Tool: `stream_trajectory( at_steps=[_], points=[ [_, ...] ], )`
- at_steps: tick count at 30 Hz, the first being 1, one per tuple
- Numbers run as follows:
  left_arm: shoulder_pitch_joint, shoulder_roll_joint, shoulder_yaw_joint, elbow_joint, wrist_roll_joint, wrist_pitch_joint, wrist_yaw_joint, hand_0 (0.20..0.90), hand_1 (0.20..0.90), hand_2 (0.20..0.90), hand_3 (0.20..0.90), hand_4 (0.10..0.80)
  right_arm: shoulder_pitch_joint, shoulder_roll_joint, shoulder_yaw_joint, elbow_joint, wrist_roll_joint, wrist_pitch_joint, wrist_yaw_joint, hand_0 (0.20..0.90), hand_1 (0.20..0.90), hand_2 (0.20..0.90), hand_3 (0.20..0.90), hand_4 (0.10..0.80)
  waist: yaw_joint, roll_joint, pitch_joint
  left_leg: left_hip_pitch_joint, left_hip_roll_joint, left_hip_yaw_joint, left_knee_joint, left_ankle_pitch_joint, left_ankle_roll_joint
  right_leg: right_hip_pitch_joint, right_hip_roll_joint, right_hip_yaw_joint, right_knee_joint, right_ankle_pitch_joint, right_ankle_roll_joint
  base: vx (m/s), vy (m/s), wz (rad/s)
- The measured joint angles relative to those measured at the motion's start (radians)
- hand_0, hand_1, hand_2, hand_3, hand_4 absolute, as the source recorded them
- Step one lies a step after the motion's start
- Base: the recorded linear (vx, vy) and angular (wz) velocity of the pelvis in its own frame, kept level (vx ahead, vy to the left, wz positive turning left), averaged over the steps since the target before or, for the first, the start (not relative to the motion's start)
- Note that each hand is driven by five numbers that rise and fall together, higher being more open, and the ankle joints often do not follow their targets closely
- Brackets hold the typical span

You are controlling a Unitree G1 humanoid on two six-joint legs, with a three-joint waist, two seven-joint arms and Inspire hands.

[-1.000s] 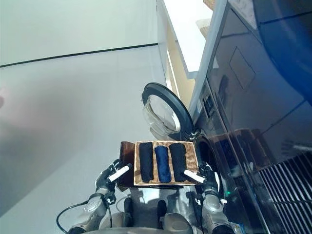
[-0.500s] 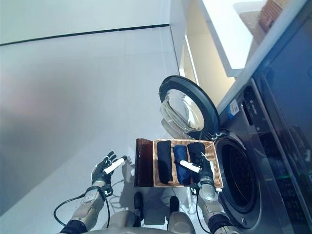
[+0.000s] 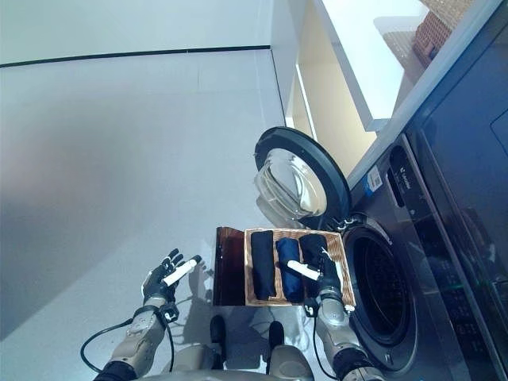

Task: Pick up the clothes and place them into the washing machine

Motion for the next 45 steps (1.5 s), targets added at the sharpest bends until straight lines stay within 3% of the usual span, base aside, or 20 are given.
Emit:
stream_trajectory(
  at_steps=[4, 8, 13, 14, 15, 18, 22, 26, 33, 40, 43, 44, 45],
  points=[
    [0.022, 0.001, 0.019, 0.003, -0.001, -0.001, -0.003, 0.900, 0.900, 0.900, 0.900, 0.800, 0.010, 0.001, 0.007, 0.000, 0.000, 0.000, 0.016, 0.900, 0.900, 0.900, 0.900, 0.800, 0.006, -0.023, 0.010, 0.005, 0.012, -0.041, 0.048, 0.002, -0.037, 0.019, 0.009, -0.001, 0.007, -0.014, -0.013, 0.013, -0.150, 0.02],
    [0.040, -0.003, 0.017, 0.004, -0.002, 0.001, -0.005, 0.900, 0.900, 0.900, 0.900, 0.800, 0.013, -0.006, 0.006, 0.000, -0.001, -0.001, 0.013, 0.900, 0.900, 0.900, 0.900, 0.800, 0.016, -0.033, 0.015, -0.023, 0.015, -0.133, 0.079, 0.029, -0.085, 0.028, 0.005, -0.001, 0.002, -0.013, -0.024, 0.042, 0.014, 0.04],
    [0.045, -0.020, 0.002, 0.009, -0.002, 0.006, -0.006, 0.900, 0.900, 0.900, 0.900, 0.800, 0.037, -0.015, -0.014, 0.001, 0.000, 0.000, 0.008, 0.900, 0.900, 0.900, 0.900, 0.800, 0.005, -0.030, 0.019, -0.081, 0.024, -0.147, 0.077, 0.032, -0.098, 0.030, -0.040, -0.014, 0.008, -0.015, -0.015, 0.080, 0.078, 0.20],
    [0.048, -0.024, -0.001, 0.009, -0.002, 0.009, -0.006, 0.900, 0.900, 0.900, 0.900, 0.800, 0.037, -0.018, -0.015, 0.001, 0.000, 0.000, 0.008, 0.900, 0.900, 0.900, 0.900, 0.800, 0.006, -0.022, 0.017, -0.077, 0.027, -0.149, 0.064, 0.032, -0.097, 0.028, -0.040, -0.007, 0.012, -0.018, -0.006, 0.078, 0.114, -0.41],
    [0.059, -0.043, -0.004, 0.013, -0.001, 0.012, -0.008, 0.900, 0.900, 0.900, 0.900, 0.800, 0.032, -0.032, -0.016, 0.005, -0.002, -0.002, 0.011, 0.900, 0.900, 0.900, 0.900, 0.800, 0.007, 0.026, 0.004, -0.041, 0.047, -0.127, 0.023, 0.022, -0.067, 0.025, -0.036, 0.014, 0.018, -0.027, 0.030, 0.117, 0.184, -0.44],
    [0.034, -0.035, -0.004, 0.009, -0.002, 0.014, -0.007, 0.900, 0.900, 0.900, 0.900, 0.800, 0.043, -0.027, -0.010, -0.004, -0.001, 0.000, 0.011, 0.900, 0.900, 0.900, 0.900, 0.800, 0.003, 0.025, 0.001, -0.020, -0.029, -0.090, -0.003, 0.020, -0.015, 0.031, -0.112, 0.035, 0.008, -0.020, 0.079, 0.121, 0.214, -0.15],
    [0.005, 0.001, 0.002, -0.006, -0.002, 0.010, -0.005, 0.900, 0.900, 0.900, 0.900, 0.800, 0.034, 0.002, -0.007, -0.003, -0.001, 0.002, 0.013, 0.900, 0.900, 0.900, 0.900, 0.800, 0.030, 0.026, 0.000, 0.004, -0.060, -0.066, -0.007, 0.016, -0.004, 0.060, -0.150, 0.056, -0.026, -0.002, 0.110, 0.045, 0.106, -0.11],
    [0.003, -0.001, 0.012, -0.006, -0.001, -0.007, -0.004, 0.900, 0.900, 0.900, 0.900, 0.800, 0.001, 0.000, -0.003, -0.003, -0.002, 0.002, 0.013, 0.900, 0.900, 0.900, 0.900, 0.800, 0.030, 0.042, -0.015, 0.026, -0.058, -0.047, -0.022, 0.001, 0.007, 0.080, -0.143, 0.059, -0.046, 0.002, 0.108, 0.060, 0.122, -0.08],
    [0.052, -0.001, 0.011, -0.006, -0.001, -0.006, -0.004, 0.900, 0.900, 0.900, 0.900, 0.800, 0.026, 0.002, -0.002, 0.002, -0.002, 0.003, 0.012, 0.900, 0.900, 0.900, 0.900, 0.800, 0.027, -0.019, -0.068, 0.023, -0.066, -0.023, -0.035, -0.006, 0.011, 0.065, -0.154, 0.070, -0.054, 0.000, 0.108, 0.055, 0.044, -0.09],
    [0.071, -0.002, 0.014, -0.005, -0.001, -0.005, -0.006, 0.900, 0.900, 0.900, 0.900, 0.800, 0.034, 0.003, -0.002, 0.002, -0.002, 0.003, 0.015, 0.900, 0.900, 0.900, 0.900, 0.800, 0.031, -0.038, -0.098, 0.026, -0.065, -0.028, -0.035, -0.007, 0.012, 0.068, -0.152, 0.062, -0.047, 0.005, 0.114, 0.039, -0.019, 0.03],
    [0.068, -0.001, 0.013, 0.004, -0.002, -0.005, -0.010, 0.900, 0.900, 0.900, 0.900, 0.800, 0.043, -0.001, -0.007, 0.002, -0.001, 0.003, 0.015, 0.900, 0.900, 0.900, 0.900, 0.800, 0.022, -0.043, -0.111, 0.006, -0.061, -0.027, -0.030, -0.012, 0.005, 0.075, -0.158, 0.025, -0.036, 0.002, 0.123, -0.046, 0.010, 0.27],
    [0.064, -0.002, 0.011, 0.005, -0.002, -0.004, -0.012, 0.900, 0.900, 0.900, 0.900, 0.800, 0.049, -0.001, -0.014, 0.002, 0.000, 0.002, 0.015, 0.900, 0.900, 0.900, 0.900, 0.800, 0.018, -0.046, -0.115, -0.003, -0.058, -0.010, -0.027, -0.019, 0.010, 0.078, -0.161, 0.008, -0.038, 0.001, 0.123, 0.027, 0.135, 0.67],
    [0.052, -0.005, 0.007, 0.004, -0.001, -0.004, -0.022, 0.900, 0.900, 0.900, 0.900, 0.800, 0.061, -0.006, -0.028, 0.002, 0.000, 0.003, 0.014, 0.900, 0.900, 0.900, 0.900, 0.800, 0.023, -0.049, -0.116, -0.008, -0.042, 0.044, -0.012, -0.018, 0.010, 0.075, -0.157, -0.020, -0.026, 0.004, 0.126, 0.050, 0.138, 0.40]
  ],
)
